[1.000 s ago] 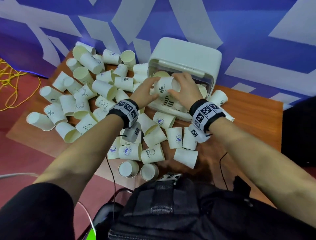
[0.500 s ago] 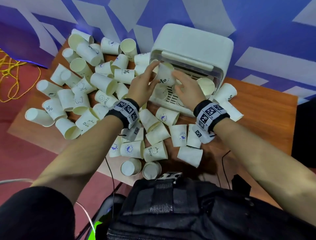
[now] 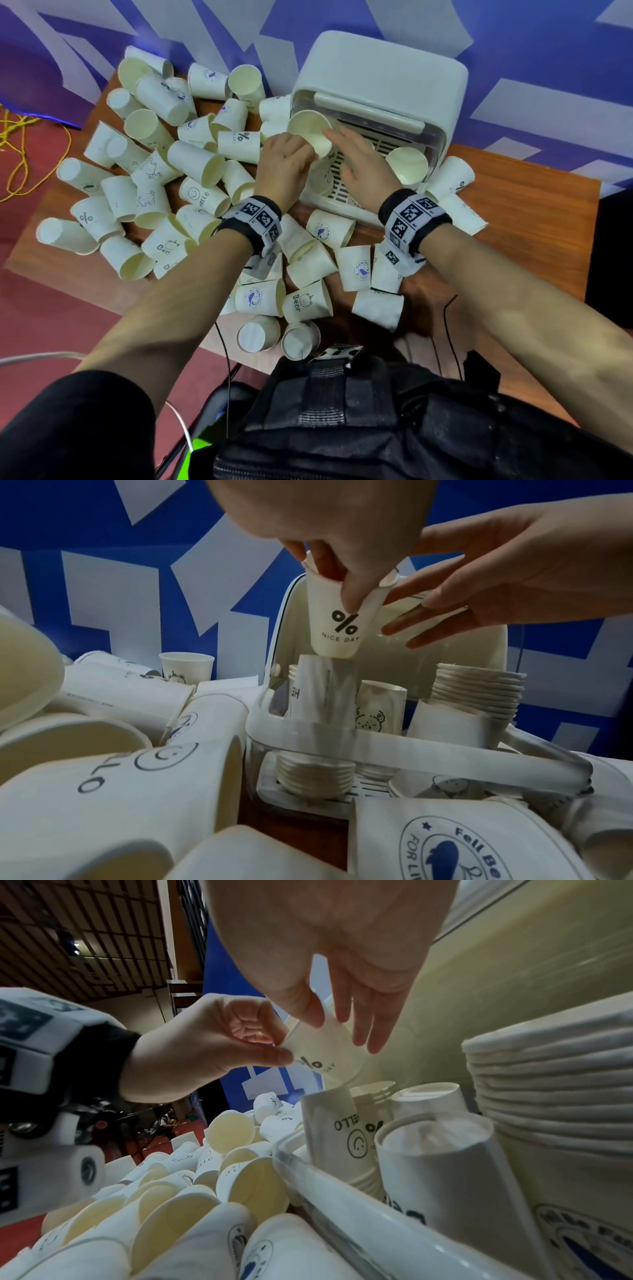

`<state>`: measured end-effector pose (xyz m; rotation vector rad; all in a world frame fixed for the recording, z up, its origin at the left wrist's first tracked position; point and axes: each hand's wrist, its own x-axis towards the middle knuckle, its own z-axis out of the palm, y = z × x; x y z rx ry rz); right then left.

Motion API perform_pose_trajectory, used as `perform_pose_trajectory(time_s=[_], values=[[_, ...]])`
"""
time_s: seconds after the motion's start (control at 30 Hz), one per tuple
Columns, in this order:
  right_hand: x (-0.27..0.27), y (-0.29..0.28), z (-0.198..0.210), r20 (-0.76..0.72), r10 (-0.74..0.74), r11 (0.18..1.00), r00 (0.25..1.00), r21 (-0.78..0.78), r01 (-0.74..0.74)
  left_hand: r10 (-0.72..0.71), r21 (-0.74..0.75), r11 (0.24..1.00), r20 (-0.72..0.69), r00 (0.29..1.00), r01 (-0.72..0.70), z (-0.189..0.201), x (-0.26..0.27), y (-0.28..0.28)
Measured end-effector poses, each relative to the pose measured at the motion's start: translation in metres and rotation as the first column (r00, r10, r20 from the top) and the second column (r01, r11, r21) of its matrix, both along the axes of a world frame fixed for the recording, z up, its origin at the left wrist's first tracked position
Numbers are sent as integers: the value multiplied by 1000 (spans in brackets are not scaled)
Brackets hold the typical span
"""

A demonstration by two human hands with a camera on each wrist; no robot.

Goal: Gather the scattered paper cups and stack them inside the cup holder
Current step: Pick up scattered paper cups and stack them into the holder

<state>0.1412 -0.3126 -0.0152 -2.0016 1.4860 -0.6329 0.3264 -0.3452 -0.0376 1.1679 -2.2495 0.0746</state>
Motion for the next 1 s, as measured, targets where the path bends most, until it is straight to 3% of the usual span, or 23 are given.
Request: perform_pose_trajectory(time_s=[0.27,0.67,1.0], values=[[-4,-6,-10,-20,-8,998,1000,54,9,-1,-7,1000,-32,999,1,-13,-2,-4],[-6,-14,-19,-64,7,997,998,71,-2,47,204,979,-110,993,-24,-25,-5,-13],[-2,-24,-26,-217,32,982,976,189,10,77,376,926,-78,994,-42,-17,-14,-26]])
